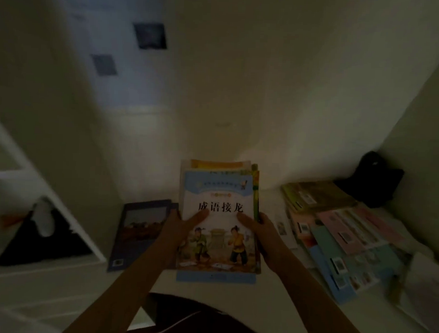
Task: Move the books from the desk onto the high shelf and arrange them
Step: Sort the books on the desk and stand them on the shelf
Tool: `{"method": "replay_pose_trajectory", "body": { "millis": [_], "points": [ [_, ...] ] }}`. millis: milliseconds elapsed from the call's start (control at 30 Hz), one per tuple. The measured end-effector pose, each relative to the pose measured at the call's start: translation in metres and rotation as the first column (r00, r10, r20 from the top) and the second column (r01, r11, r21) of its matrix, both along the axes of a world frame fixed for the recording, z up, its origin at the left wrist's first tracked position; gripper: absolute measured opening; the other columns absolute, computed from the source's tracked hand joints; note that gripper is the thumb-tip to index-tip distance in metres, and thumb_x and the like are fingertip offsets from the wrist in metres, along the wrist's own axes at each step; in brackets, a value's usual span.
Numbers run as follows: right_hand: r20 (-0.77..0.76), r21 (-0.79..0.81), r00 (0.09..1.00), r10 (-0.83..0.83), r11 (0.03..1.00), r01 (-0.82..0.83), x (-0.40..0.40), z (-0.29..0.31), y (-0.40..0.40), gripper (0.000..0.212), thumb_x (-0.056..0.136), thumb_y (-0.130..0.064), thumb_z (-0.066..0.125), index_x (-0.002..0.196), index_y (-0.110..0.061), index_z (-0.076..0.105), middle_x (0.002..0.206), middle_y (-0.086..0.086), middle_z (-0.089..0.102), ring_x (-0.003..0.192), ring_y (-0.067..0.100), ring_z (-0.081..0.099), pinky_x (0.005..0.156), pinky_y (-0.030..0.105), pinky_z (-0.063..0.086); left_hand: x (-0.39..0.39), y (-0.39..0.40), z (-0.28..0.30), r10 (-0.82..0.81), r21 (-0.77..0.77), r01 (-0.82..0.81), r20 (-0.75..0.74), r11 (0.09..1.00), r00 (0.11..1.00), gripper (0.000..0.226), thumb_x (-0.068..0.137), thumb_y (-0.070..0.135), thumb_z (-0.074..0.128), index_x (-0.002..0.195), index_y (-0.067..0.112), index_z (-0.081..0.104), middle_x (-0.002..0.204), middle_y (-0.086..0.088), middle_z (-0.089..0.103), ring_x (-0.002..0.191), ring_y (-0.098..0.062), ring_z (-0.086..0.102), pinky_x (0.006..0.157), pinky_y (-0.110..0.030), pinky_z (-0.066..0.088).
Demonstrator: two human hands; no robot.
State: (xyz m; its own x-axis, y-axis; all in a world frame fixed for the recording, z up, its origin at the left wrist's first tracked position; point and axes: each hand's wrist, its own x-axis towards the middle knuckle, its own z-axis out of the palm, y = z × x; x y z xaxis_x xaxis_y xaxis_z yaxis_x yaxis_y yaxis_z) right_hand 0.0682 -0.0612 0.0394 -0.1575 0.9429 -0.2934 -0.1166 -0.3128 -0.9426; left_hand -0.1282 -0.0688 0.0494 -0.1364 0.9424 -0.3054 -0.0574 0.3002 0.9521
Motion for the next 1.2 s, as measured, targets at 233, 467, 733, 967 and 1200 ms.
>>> {"method": "replay_pose_trajectory", "body": {
  "millis": [233,467,733,967,1200],
  "points": [
    [-0.137,0.309,0.984,0.115,0.949,-0.068,-0.051,0.124,-0.026,0.034,0.084,-0.010,0.064,0.115,0.002,0.057,0.100,0.013,0.068,0.057,0.011,0.066,0.047,0.020,0.049,-0.041,-0.073,0.126,0.230,0.350,-0.205,-0.031,0.914,0.973,0.056,0.062,0.039,0.074,0.111,0.015,0.061,0.105,-0.005,0.069,0.090,-0.017,0.069,0.071,-0.029,0.058],
    [-0.251,0.547,0.895,0.369,0.817,-0.184,-0.131,0.253,-0.062,0.033,0.070,-0.018,0.068,0.101,-0.006,0.065,0.088,0.004,0.075,0.074,0.017,0.071,0.058,0.022,0.055,-0.099,-0.145,0.258,0.496,0.599,-0.390,-0.013,0.700,0.868,0.050,0.062,0.037,0.078,0.104,0.015,0.061,0.094,-0.003,0.071,0.076,-0.013,0.071,0.059,-0.025,0.057],
    [-0.178,0.735,0.826,0.534,0.631,-0.249,-0.221,0.382,-0.052,0.051,0.065,-0.026,0.076,0.110,-0.004,0.066,0.105,0.013,0.071,0.094,0.028,0.068,0.082,0.036,0.055,-0.168,-0.163,0.372,0.591,0.809,-0.366,0.028,0.461,0.806,0.053,0.064,0.035,0.076,0.110,0.012,0.063,0.096,-0.005,0.073,0.081,-0.018,0.071,0.066,-0.032,0.059],
    [-0.026,0.803,0.829,0.559,0.506,-0.315,-0.275,0.493,0.012,0.028,0.083,-0.030,0.062,0.105,-0.012,0.068,0.101,0.005,0.072,0.080,0.019,0.068,0.069,0.028,0.053,-0.222,-0.096,0.464,0.584,0.886,-0.372,0.153,0.277,0.797,0.051,0.068,0.028,0.081,0.109,0.007,0.059,0.097,-0.009,0.071,0.077,-0.021,0.072,0.062,-0.034,0.059],
    [0.147,0.754,0.903,0.403,0.545,-0.366,-0.315,0.541,0.091,0.030,0.086,-0.038,0.059,0.105,-0.016,0.064,0.094,0.006,0.067,0.077,0.019,0.060,0.070,0.028,0.045,-0.239,-0.003,0.490,0.786,0.906,-0.417,0.203,0.076,0.584,0.079,0.052,0.058,0.077,0.113,0.017,0.048,0.110,-0.001,0.064,0.093,-0.019,0.066,0.083,-0.039,0.055]
  ]
}}
